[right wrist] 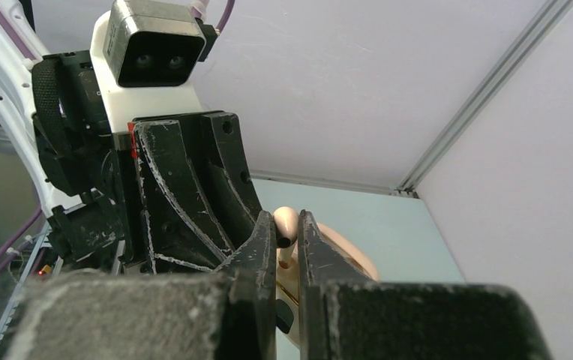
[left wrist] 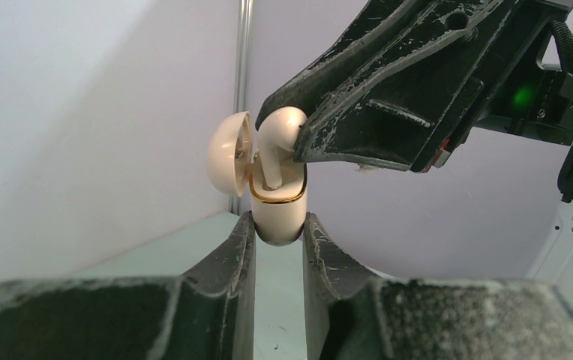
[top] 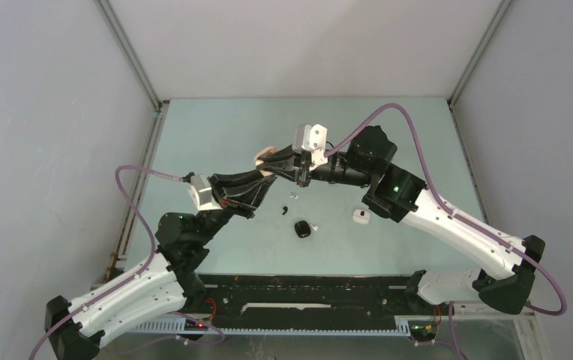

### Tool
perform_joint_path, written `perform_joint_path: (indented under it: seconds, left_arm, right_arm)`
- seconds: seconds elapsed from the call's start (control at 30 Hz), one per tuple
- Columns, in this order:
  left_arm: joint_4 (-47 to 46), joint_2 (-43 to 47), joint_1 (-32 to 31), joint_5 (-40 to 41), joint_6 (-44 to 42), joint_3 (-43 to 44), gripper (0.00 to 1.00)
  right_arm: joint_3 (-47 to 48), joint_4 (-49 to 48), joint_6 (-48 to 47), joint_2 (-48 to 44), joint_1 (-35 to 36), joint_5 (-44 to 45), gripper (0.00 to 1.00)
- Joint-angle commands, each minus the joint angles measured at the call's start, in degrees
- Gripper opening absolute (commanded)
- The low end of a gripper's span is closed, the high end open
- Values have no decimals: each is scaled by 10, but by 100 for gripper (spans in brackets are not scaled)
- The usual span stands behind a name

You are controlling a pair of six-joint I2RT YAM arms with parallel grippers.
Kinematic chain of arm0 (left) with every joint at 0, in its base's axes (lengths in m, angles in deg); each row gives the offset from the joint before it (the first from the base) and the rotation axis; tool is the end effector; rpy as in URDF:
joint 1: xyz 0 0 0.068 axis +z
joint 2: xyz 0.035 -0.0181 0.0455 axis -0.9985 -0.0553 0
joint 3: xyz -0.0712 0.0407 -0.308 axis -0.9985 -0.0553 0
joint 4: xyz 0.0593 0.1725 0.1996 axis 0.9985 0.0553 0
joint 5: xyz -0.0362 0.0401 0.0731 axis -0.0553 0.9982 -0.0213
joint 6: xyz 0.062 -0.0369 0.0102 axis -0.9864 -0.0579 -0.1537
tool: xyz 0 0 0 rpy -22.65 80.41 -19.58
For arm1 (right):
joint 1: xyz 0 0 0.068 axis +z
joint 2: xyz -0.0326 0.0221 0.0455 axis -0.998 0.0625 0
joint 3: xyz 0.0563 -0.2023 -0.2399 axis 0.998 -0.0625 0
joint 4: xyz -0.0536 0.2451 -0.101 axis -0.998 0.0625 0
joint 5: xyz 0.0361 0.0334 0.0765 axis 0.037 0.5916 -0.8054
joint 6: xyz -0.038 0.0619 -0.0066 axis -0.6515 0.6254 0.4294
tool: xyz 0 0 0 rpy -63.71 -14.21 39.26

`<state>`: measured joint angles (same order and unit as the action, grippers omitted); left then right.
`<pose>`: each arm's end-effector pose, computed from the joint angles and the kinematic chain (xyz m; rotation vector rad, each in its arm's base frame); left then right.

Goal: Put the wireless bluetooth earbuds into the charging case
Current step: Insert the left earbud into the left side groove of the charging case.

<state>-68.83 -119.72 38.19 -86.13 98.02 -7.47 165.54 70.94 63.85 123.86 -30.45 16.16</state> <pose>0.0942 -0.1151 0.3917 0.4193 0.9586 -0.9847 0.1479 0.2688 0.5127 -1.1877 0.9641 0.9209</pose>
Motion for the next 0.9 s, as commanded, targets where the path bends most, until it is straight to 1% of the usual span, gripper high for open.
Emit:
perform_joint_path:
  seconds: [0.0, 0.43, 0.6, 0.73, 0.8, 0.87]
  left_arm:
    - [-19, 9, -4, 9, -5, 18, 0]
    - [-21, 9, -5, 11, -7, 17, 0]
    - [-21, 7, -5, 11, -9, 16, 0]
    - [-23, 4, -4, 11, -8, 14, 0]
    - [-24, 3, -4, 11, -8, 14, 0]
    - [-24, 3, -4, 10, -8, 13, 0]
  right_arm:
    - [-9, -10, -8, -1, 4, 10, 0]
    - [-19, -9, -27, -7, 3, 33, 0]
    - [-20, 1, -32, -10, 3, 40, 4]
    - [-20, 4, -37, -12, 3, 48, 9]
    - [-20, 6, -38, -13, 3, 52, 14]
    - [-21, 7, -39, -14, 3, 53, 14]
